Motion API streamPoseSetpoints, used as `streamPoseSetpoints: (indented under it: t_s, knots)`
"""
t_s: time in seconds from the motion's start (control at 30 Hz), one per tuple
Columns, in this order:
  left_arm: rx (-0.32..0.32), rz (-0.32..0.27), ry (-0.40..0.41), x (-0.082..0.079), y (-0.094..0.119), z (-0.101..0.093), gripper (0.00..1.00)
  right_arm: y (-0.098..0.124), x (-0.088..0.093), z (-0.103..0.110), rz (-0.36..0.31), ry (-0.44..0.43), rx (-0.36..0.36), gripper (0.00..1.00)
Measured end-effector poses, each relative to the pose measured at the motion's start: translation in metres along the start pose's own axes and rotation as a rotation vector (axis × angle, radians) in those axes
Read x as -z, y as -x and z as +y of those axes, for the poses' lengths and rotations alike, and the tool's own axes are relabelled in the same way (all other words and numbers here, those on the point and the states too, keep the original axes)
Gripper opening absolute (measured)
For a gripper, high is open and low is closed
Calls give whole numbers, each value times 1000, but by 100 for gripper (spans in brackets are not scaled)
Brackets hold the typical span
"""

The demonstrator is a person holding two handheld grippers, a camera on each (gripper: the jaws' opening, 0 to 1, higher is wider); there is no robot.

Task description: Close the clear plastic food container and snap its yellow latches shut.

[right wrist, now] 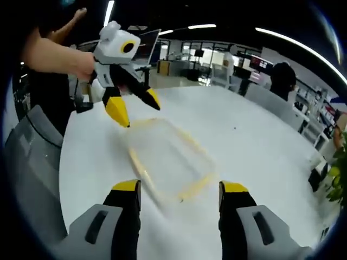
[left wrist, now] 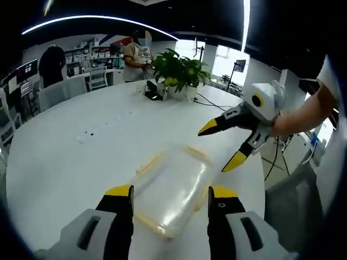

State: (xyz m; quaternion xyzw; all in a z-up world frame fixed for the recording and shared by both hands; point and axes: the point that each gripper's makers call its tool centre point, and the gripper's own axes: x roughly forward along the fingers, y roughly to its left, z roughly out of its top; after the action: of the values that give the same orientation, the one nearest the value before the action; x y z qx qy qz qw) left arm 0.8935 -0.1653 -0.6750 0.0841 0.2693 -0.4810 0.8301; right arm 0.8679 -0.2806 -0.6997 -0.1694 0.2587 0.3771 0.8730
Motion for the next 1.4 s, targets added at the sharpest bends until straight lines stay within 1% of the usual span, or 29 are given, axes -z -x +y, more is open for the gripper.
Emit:
streamPoseSetpoints:
  t_s: [0.03,0.07,0.1,0.13,0.17,0.23,0.33,0.43,0.47,0.6,0.67,0.7,0.77,1.0,1.13,1.2,1.4]
  knots:
    - [-8,-13,2,2,1,-1,51,-1,1,0,-1,-3,0,56]
    - [-27,-42,7,2,2,0,51,-3,2,1,-2,-4,-2,56]
    - [-35,-55,2,3,3,0,51,-5,3,1,0,-8,-6,56]
    - [-41,-55,3,7,4,0,51,-7,4,2,3,-10,-10,57]
    - [-66,-71,2,10,5,2,52,-9,7,3,9,-10,-13,57]
    - [-79,-92,9,13,8,2,55,-13,10,5,14,-10,-18,57]
    - [-101,-112,6,25,9,2,58,-18,17,7,30,-13,-17,59]
    - [-107,-86,-45,39,6,-1,58,-22,22,10,44,-14,-27,59]
    - [-111,-87,-62,41,5,-2,58,-23,22,11,47,-12,-29,59]
    - [-126,-79,-65,50,-3,0,56,-29,26,13,59,-4,-35,57]
    - [-137,-63,-65,54,-8,2,56,-31,27,13,62,-3,-32,56]
    - [-146,-65,-59,56,-10,6,56,-32,27,12,62,-6,-32,56]
    - [-154,-75,-56,54,-12,7,56,-34,28,11,62,-10,-31,55]
    - [-172,-67,-73,55,-15,15,51,-38,30,9,65,-4,-23,51]
    - [-181,-54,-94,56,-17,14,48,-40,34,6,67,-14,-18,48]
    - [-177,-55,-79,57,-17,13,48,-41,35,6,70,-20,-11,48]
    - [-178,-63,-75,55,-17,13,48,-42,36,7,68,-29,-7,46]
